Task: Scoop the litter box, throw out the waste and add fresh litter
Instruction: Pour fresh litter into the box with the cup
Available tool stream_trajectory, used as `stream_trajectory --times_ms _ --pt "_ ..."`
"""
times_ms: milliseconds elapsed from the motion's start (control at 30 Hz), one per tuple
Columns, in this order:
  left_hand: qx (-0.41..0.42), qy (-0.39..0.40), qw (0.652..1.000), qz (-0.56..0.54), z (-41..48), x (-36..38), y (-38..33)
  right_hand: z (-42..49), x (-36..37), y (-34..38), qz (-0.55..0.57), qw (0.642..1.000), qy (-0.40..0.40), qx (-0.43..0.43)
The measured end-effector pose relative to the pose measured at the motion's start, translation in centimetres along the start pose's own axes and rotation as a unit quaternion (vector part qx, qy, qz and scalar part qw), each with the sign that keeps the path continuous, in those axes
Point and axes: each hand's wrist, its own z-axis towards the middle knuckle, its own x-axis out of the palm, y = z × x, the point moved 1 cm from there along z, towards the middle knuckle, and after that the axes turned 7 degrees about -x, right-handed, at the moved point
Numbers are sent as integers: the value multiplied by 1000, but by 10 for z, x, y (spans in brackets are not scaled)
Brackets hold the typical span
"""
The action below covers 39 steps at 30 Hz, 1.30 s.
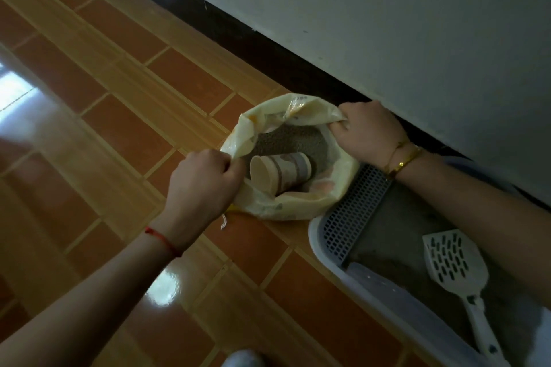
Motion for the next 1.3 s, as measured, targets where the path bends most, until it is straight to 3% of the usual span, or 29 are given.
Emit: stream_trajectory --times_ms 233,333,400,500,600,700,833,1033,1300 --pt "3 -3 1000 -6 -10 5 -3 -27 -7 36 -23 977 -168 -125" --pt "4 -3 1000 6 -15 9 -3 -39 -7 54 -27 964 -180 -193" --pt "5 3 1000 10 -20 11 -3 -43 -2 63 -2 975 -122 -186" --pt "5 12 1000 10 -26 12 -2 -38 13 66 -9 995 50 -86" --pt "-3 13 1000 8 -29 14 -2 -34 29 70 -51 983 178 5" --pt "1 10 1000 10 -36 17 -5 -33 45 74 -71 972 221 32" --pt "20 6 1000 14 -43 20 -5 -28 57 73 -11 968 233 88" --pt "40 6 999 24 -47 21 -7 -29 54 67 53 978 154 132" --pt "42 -8 999 32 -46 24 -9 -40 47 77 -166 983 50 54"
